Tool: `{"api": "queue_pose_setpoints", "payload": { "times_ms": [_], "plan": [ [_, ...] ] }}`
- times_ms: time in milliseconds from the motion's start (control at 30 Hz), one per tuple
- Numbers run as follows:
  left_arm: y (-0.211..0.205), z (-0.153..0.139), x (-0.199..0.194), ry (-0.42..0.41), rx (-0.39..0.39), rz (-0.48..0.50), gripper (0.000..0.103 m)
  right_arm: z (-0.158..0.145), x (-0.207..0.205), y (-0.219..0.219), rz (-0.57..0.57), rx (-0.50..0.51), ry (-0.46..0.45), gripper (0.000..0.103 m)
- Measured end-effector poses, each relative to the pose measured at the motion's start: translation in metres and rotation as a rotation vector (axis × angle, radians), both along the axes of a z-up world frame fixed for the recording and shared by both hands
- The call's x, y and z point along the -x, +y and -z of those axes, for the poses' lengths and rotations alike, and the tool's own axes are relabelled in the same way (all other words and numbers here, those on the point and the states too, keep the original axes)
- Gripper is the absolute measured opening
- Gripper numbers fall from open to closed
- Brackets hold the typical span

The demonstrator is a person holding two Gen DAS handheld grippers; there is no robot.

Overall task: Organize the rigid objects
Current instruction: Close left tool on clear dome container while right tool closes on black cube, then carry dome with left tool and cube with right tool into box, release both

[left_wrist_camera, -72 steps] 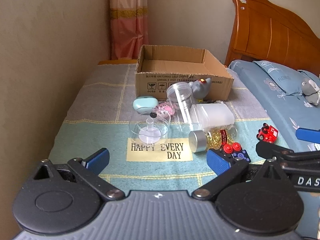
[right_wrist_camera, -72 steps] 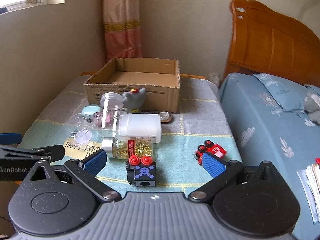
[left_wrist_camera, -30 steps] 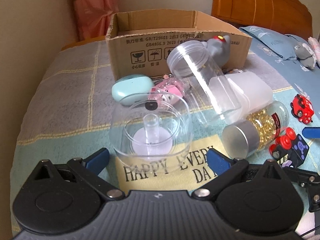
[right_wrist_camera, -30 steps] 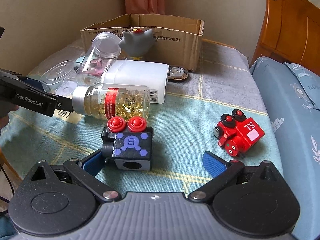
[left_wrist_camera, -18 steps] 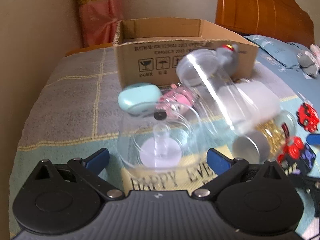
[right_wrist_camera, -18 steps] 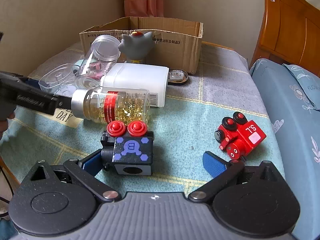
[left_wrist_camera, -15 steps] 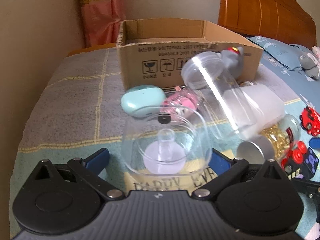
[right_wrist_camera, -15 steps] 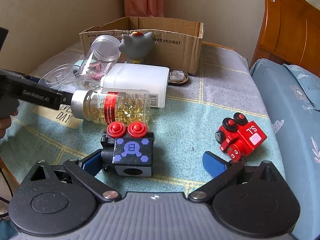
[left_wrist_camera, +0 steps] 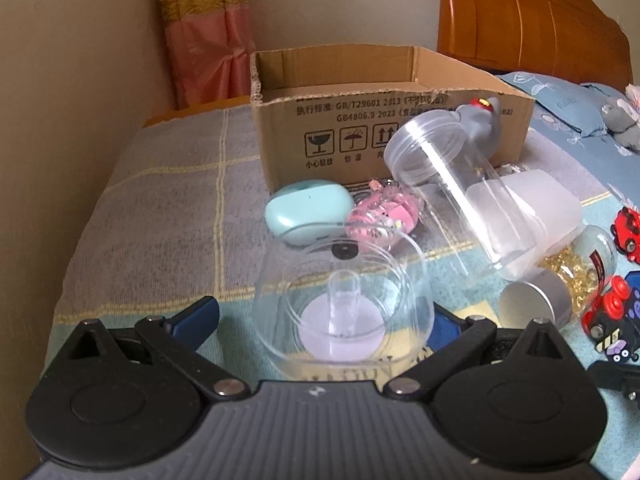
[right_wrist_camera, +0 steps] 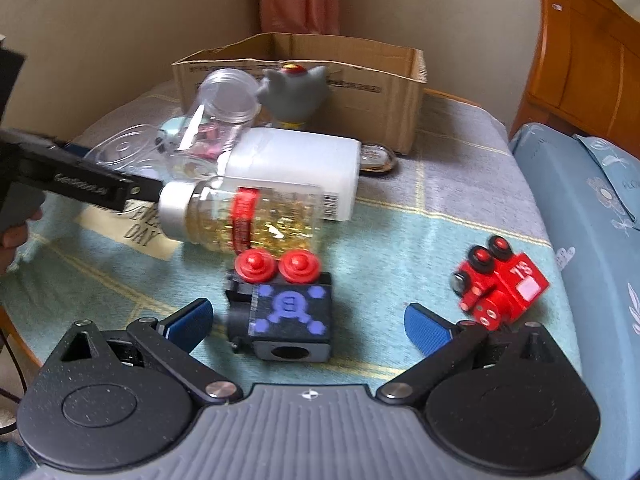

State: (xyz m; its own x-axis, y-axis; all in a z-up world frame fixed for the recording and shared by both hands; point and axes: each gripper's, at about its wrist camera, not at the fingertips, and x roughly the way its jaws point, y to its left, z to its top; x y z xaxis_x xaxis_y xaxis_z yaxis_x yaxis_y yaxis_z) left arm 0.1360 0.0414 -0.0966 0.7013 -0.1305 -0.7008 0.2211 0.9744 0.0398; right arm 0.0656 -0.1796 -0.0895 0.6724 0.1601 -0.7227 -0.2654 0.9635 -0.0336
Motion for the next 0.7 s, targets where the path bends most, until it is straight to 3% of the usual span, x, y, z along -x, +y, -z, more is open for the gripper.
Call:
{"api": "queue_pose_setpoints", "payload": {
  "times_ms": [133, 400, 467, 700],
  "plan": [
    [-0.001, -0.002, -0.001, -0.009, -0.013, 0.026, 0.098, -0.003, 0.0, 0.01, -0.036, -0.006, -0.009, 0.09],
    [0.0, -0.006, -0.001, -0.009, -0.004, 0.084, 0.076, -0.008, 0.003, 0.013, -0.036, 0.0, -0.011, 0.066],
    [0.001, -0.007, -0.003, -0.005, 0.0, 0.093, 0.075, -0.009, 0.003, 0.013, -0.03, 0.008, -0.011, 0.06],
    [0.008, -0.012, -0.003, 0.021, 0.011, 0.097, 0.075, -0.012, 0.003, 0.007, -0.021, 0.029, 0.0, 0.06]
  ]
}}
